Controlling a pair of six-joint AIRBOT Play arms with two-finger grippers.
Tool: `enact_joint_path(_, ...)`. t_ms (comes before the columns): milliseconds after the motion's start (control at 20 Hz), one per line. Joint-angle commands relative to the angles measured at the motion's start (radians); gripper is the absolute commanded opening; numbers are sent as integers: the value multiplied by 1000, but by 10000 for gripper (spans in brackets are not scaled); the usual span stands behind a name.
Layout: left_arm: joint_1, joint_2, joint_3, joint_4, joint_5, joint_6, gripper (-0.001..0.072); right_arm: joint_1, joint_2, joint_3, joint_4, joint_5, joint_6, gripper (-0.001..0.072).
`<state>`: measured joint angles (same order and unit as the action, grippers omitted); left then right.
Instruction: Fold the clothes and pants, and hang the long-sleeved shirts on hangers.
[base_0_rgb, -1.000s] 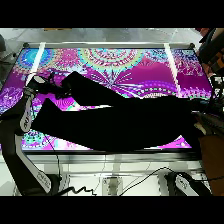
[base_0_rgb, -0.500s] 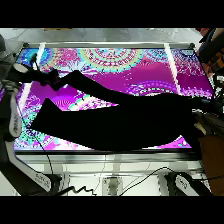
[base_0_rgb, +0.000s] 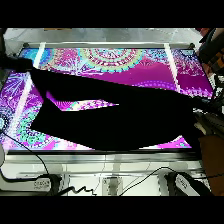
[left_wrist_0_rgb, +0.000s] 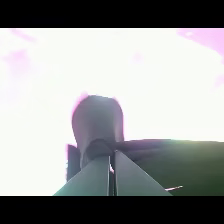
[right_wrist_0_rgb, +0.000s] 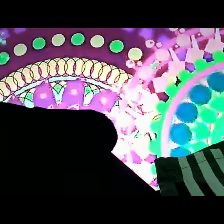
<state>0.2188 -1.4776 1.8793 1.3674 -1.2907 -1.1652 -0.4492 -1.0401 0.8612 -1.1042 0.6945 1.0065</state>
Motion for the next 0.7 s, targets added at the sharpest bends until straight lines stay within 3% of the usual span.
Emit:
enact_joint_path(0, -44, 43, -1, 77, -40, 190, 5, 0, -1, 0, 2, 8, 3, 21)
enact_joint_path(200, -139, -135, -1, 113, -10, 266, 6, 0, -1, 0, 1, 39, 3, 20)
enact_joint_path(450, -270, -393, 0, 346, 452, 273, 8, 0, -2, 0, 0, 16, 3, 20)
enact_joint_path(650, -313, -496, 0, 431, 666, 272, 9, 0, -2, 0, 1, 16, 3, 20)
